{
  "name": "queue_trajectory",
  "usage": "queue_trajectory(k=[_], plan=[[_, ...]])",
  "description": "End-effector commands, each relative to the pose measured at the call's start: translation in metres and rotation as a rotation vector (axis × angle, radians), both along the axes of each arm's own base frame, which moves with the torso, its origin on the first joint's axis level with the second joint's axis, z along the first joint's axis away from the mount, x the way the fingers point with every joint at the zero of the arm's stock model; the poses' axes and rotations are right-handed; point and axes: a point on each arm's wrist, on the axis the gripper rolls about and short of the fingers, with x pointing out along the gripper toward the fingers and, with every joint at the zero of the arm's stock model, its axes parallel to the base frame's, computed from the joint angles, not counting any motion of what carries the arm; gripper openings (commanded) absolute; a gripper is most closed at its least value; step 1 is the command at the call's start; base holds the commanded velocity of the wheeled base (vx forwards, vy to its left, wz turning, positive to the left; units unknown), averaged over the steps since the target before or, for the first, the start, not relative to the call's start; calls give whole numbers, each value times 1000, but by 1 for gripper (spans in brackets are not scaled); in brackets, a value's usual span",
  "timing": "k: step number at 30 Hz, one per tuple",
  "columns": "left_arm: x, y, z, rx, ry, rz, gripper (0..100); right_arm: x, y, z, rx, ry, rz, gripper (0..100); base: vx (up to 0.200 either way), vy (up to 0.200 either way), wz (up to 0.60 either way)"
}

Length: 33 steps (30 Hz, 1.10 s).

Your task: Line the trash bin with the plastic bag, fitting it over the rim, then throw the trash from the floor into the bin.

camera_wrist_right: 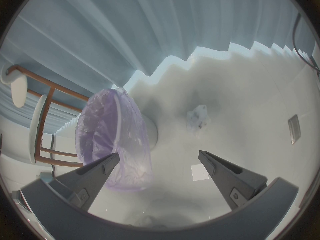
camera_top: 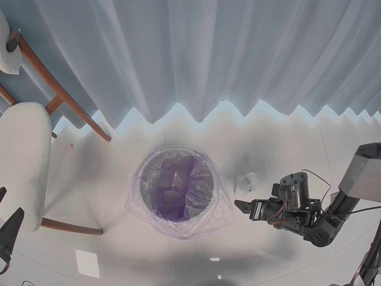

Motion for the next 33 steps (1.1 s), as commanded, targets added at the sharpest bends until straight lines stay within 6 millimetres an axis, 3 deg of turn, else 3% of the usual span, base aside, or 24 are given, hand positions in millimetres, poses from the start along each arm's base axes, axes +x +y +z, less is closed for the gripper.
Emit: queue_trajectory(k=[1, 20, 21, 33], plan=[[0, 0, 1, -2, -2, 3, 100, 14, -3, -46, -48, 32, 42, 100, 0, 0, 0], [8, -4, -6, 27, 54, 2, 100, 19, 12, -77, 24, -64, 265, 100, 0, 0, 0], [8, -4, -6, 27, 54, 2, 100, 18, 13, -78, 24, -61, 268, 0, 0, 0, 0], [14, -7, -7, 43, 84, 0, 100, 40, 21, -88, 29, -90, 261, 0, 0, 0, 0]])
